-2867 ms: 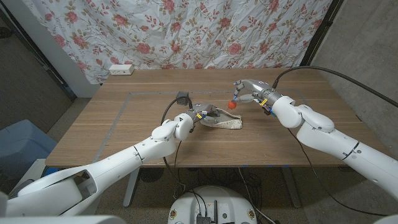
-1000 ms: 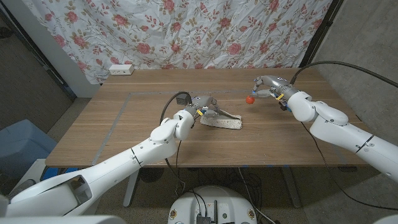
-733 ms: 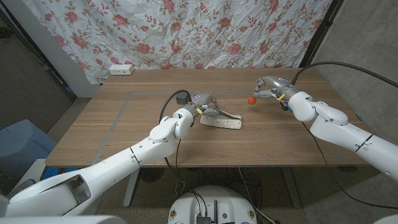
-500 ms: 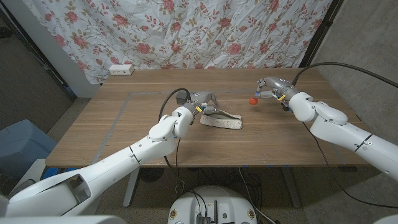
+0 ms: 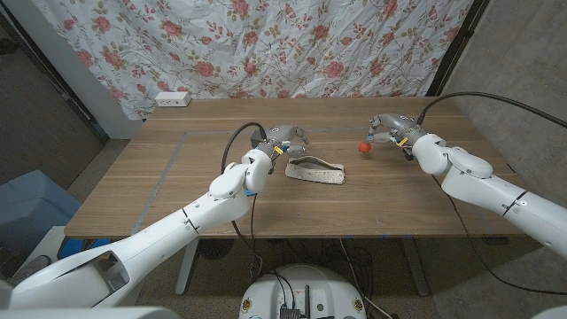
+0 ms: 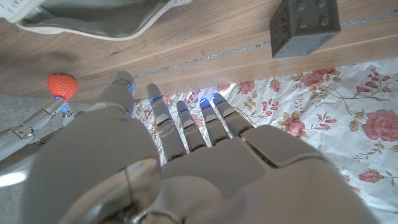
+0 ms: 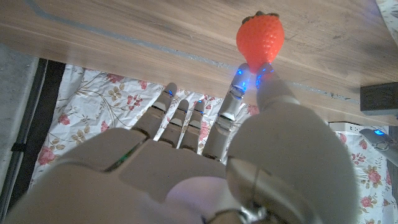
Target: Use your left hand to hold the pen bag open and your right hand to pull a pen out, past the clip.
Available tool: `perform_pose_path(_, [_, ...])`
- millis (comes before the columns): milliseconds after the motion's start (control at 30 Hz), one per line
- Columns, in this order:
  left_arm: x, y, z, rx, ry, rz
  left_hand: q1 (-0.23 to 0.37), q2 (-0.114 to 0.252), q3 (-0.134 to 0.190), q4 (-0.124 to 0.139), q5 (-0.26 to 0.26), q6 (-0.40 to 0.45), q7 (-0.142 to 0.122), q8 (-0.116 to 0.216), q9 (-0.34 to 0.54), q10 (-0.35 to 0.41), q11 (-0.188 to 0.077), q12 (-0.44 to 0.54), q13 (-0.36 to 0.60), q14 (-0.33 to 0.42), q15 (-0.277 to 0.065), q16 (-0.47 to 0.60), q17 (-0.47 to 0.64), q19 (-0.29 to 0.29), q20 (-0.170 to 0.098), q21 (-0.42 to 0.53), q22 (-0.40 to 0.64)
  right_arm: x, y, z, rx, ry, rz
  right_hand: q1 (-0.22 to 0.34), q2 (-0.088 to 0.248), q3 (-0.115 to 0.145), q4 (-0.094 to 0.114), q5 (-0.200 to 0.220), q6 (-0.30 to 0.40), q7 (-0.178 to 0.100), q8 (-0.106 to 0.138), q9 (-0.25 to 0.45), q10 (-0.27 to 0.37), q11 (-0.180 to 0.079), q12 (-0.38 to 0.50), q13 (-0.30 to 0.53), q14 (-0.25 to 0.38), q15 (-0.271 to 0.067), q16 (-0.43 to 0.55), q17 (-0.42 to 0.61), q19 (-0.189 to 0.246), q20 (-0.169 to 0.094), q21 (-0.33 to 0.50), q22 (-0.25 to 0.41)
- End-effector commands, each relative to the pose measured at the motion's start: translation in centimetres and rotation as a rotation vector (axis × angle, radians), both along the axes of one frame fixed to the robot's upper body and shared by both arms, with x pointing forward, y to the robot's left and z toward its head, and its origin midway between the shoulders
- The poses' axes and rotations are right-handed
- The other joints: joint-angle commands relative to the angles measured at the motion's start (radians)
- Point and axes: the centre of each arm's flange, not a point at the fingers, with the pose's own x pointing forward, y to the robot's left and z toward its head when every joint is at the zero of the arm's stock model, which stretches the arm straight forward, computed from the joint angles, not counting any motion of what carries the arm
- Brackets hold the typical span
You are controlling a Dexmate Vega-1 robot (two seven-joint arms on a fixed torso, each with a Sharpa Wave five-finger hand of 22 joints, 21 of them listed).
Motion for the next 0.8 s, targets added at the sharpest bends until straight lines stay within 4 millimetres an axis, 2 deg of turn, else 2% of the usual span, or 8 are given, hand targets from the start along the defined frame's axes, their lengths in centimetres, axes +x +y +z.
perform_pose_path(33, [0.1, 1.6, 0.7, -0.119, -0.002, -0.007, -0.004, 0.012, 0.001, 0.009, -0.001, -0.009, 0.005, -0.002, 0.002, -0.003, 0.006, -0.003, 0.004, -0.007, -0.025, -0.005, 0.001, -0.004, -0.002, 0.000, 0.001, 0.9, -0.5, -1.0, 0.000, 0.021, -0.013, 0.006, 0.004, -0.005, 0.002, 0.008, 0.020, -0.021, 0.004, 0.003, 0.013, -0.005, 0.001, 0.003, 0.009, -0.026, 0.006, 0.004, 0.008, -0.005, 0.000, 0.003])
perform_pose_path(467, [0.1, 3.0, 0.0, -0.198, 0.017, 0.010, -0.022, 0.016, -0.006, 0.015, -0.003, -0.017, 0.006, -0.001, 0.003, -0.009, 0.013, -0.004, 0.004, -0.018, -0.026, -0.005, 0.002, -0.011, -0.001, -0.001, 0.001, 1.6, -0.5, -1.8, 0.004, 0.039, -0.020, 0.007, 0.004, -0.007, 0.002, 0.008, 0.015, -0.022, 0.000, 0.000, 0.015, -0.003, 0.001, 0.003, 0.012, -0.026, 0.007, 0.006, 0.008, -0.006, 0.000, 0.003])
perform_pose_path(800, [0.2, 4.3, -0.8, -0.296, 0.046, 0.014, -0.034, 0.020, -0.010, 0.018, -0.003, -0.038, 0.010, -0.005, 0.002, -0.017, 0.021, -0.005, 0.004, -0.024, -0.025, -0.005, 0.001, -0.017, -0.002, -0.001, 0.001, 2.2, -0.3, -1.9, -0.017, 0.050, -0.018, 0.004, 0.002, -0.013, 0.004, 0.008, -0.024, -0.023, -0.016, -0.002, 0.010, 0.000, -0.002, 0.004, 0.013, -0.022, 0.009, 0.007, 0.008, -0.004, -0.001, 0.004])
